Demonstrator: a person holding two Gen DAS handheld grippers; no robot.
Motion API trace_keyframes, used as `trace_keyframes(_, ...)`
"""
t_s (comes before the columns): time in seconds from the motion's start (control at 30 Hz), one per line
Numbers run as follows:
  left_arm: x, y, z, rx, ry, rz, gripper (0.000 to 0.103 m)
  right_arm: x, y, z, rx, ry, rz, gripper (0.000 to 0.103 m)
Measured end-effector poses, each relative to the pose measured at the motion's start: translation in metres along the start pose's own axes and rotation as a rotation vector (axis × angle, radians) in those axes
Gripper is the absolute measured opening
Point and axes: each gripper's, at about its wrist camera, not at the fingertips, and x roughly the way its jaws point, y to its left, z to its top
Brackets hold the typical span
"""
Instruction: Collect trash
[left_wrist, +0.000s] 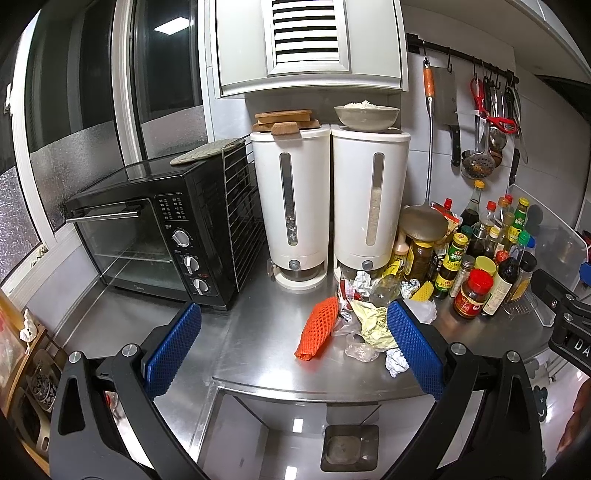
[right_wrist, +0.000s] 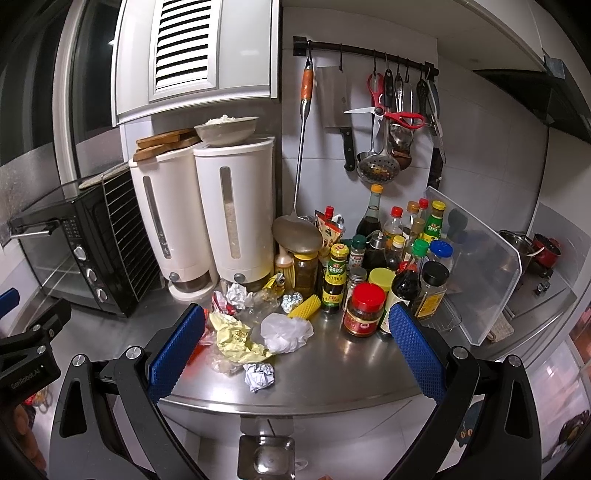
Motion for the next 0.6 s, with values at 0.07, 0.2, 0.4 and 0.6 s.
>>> trace_keyframes(0.07,0.0002,0.0000,-0.0003,0.000,0.001,0.000,0.095,0.0001,-0.0007,0.0000,0.001,0.000,0.000,0.100)
trace_keyframes(0.2,0.0011,0.0002,-0.0007,-0.001,0.001,0.000,0.095,0.0031,0.0011,-0.0007,0.002,0.001,0.000,0.100)
trace_keyframes(0.4,0.0008,0.0004,-0.0007,0.000,0.000,-0.001,0.095,0.0052,0.0000,-0.0018,0.008,0.001,0.000,0.100)
trace_keyframes(0.6,0.0019,0.0012,-0.0009,-0.001,0.001,0.002,0.095,0.0056,0.0000,-0.0015,0.007,0.000,0.000,0.100)
